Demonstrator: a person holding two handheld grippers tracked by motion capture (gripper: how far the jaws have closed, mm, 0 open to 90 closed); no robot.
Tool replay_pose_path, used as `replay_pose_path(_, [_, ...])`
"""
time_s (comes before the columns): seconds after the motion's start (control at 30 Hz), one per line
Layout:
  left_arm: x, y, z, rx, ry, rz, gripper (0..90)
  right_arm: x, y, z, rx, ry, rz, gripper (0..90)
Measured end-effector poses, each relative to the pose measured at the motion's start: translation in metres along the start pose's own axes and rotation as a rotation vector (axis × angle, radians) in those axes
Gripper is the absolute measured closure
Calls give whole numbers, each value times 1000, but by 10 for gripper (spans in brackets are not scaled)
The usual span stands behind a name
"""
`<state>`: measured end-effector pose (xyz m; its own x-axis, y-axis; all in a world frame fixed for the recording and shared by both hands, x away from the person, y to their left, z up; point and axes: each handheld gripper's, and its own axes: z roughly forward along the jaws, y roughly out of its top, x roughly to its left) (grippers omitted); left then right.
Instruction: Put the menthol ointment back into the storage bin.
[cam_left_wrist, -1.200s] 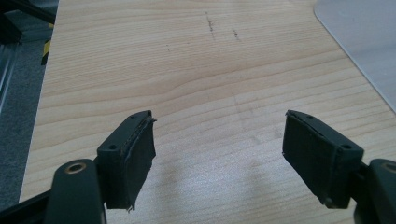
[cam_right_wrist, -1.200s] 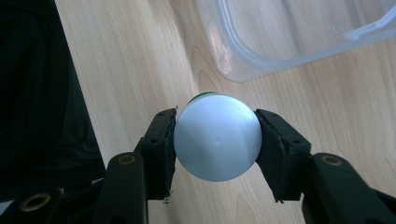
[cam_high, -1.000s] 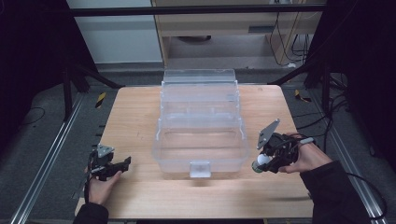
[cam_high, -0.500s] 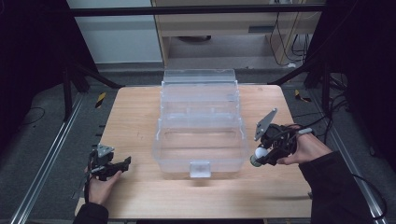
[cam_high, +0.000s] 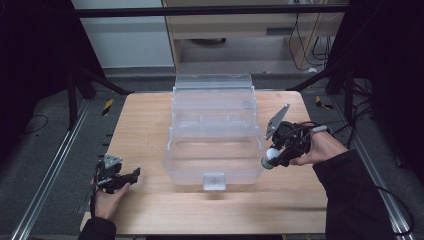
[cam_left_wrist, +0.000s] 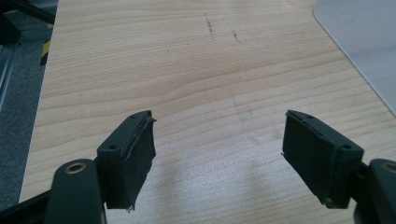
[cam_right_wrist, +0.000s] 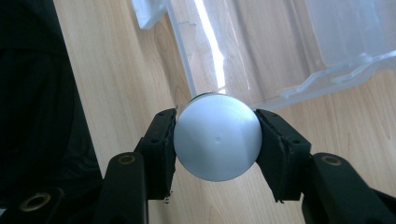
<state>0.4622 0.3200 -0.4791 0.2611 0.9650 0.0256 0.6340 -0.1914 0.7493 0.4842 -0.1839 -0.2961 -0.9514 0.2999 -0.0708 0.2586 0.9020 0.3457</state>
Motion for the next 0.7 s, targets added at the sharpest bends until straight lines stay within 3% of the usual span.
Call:
replay_pose_path(0.3, [0, 0, 0, 3, -3, 3, 248, -8, 16, 7, 2, 8, -1, 505])
replay_pose_path(0.7, [0, 1, 0, -4, -4, 0, 248, -19, 29, 33, -6, 8, -15, 504])
